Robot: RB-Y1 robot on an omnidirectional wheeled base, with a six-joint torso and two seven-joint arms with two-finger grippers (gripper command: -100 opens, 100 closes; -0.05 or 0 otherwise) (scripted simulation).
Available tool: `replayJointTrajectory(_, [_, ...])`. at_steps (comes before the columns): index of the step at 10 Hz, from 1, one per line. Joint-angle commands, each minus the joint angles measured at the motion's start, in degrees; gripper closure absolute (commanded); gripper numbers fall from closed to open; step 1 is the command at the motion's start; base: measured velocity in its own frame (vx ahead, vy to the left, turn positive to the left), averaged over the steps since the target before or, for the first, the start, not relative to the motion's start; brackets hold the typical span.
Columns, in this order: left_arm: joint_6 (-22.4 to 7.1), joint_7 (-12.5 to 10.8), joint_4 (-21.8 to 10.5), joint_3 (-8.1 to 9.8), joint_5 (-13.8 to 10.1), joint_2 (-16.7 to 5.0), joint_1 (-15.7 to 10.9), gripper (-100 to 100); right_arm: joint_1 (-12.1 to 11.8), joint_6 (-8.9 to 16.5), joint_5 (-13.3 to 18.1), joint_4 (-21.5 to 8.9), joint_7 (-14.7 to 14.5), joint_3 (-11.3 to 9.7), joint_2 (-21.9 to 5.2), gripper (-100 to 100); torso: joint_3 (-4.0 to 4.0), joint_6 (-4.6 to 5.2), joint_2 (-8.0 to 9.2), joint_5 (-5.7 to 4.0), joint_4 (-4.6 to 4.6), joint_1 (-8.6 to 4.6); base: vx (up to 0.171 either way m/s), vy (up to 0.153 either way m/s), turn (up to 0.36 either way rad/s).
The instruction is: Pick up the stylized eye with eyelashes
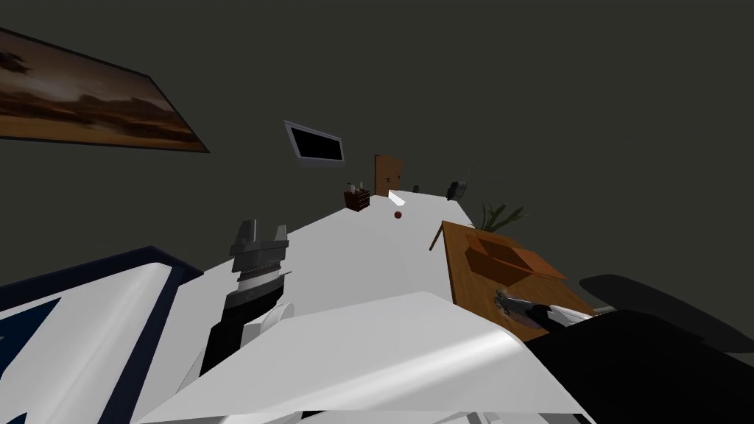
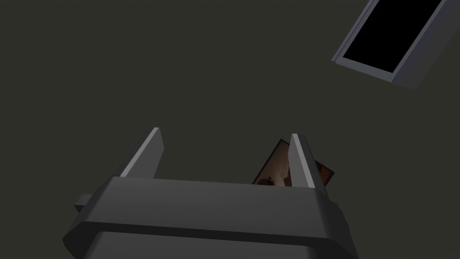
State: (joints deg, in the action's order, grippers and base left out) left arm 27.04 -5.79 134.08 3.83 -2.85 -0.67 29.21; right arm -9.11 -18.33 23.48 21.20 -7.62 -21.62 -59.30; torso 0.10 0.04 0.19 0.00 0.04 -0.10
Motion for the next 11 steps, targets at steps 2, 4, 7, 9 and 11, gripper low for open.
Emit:
replayJointTrajectory(2, [0.00, 0.00, 0.00, 0.00, 0.00, 0.00, 0.00, 0, 1.93, -1.88, -3.24, -5.15, -3.06, -0.78, 1.30, -100, -0.01, -0.03, -0.02, 0.01, 0.00, 0.03, -0.036, -0.003, 0.117])
replayJointTrajectory(4, [0.00, 0.00, 0.00, 0.00, 0.00, 0.00, 0.00, 0, 3.40, -3.10, -6.23, -9.20, -5.53, -1.55, 2.42, -100, 0.00, -0.02, 0.00, 0.01, 0.00, 0.02, -0.048, -0.016, 0.123])
replayJointTrajectory(7, [0.00, 0.00, 0.00, 0.00, 0.00, 0.00, 0.01, 0, 3.40, -3.20, -6.23, -9.20, -5.53, -1.55, 2.42, -100, -0.08, -0.14, -0.18, -0.09, 0.00, -0.03, -0.013, -0.007, 0.020])
replayJointTrajectory(9, [0.00, 0.00, 0.00, 0.00, 0.00, 0.00, 0.01, 0, 3.04, -3.33, -6.46, -7.83, -4.95, -1.29, 1.53, 100, -0.14, -0.20, -0.27, -0.10, -0.01, 0.00, 0.000, 0.000, -0.006])
replayJointTrajectory(11, [0.00, 0.00, 0.00, 0.00, 0.00, 0.00, 0.01, 0, 3.11, -3.44, -6.45, -7.76, -4.97, -1.31, 1.61, 100, -0.14, -0.12, -0.27, -0.04, -0.03, -0.03, 0.000, 0.001, 0.000])
